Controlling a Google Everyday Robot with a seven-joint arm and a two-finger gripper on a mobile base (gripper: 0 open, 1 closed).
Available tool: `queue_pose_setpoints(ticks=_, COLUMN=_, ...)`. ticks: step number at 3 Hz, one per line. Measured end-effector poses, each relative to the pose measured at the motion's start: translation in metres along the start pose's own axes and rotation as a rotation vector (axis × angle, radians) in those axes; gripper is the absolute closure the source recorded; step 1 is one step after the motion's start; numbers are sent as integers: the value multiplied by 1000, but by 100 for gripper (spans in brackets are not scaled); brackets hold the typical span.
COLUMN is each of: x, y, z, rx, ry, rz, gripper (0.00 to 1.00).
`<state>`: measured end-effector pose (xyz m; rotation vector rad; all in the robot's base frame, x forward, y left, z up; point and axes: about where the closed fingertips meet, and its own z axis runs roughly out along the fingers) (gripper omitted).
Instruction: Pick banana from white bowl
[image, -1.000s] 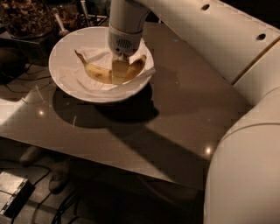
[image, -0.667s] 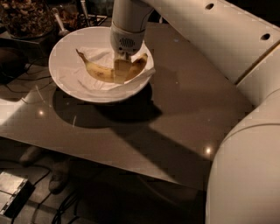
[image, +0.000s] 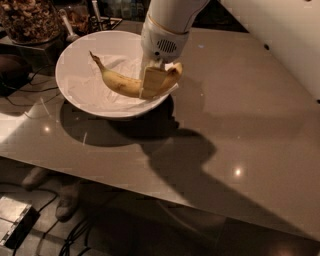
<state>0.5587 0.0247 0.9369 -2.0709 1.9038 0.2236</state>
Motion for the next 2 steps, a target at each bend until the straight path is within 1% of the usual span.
queue_pose_setpoints(ticks=1, x=0, y=60, z=-38, rx=4, ry=-45, rz=21, gripper=100)
queue_pose_setpoints(ticks=2, x=0, y=62, z=-40, rx=7, ry=-47, rz=22, gripper=100)
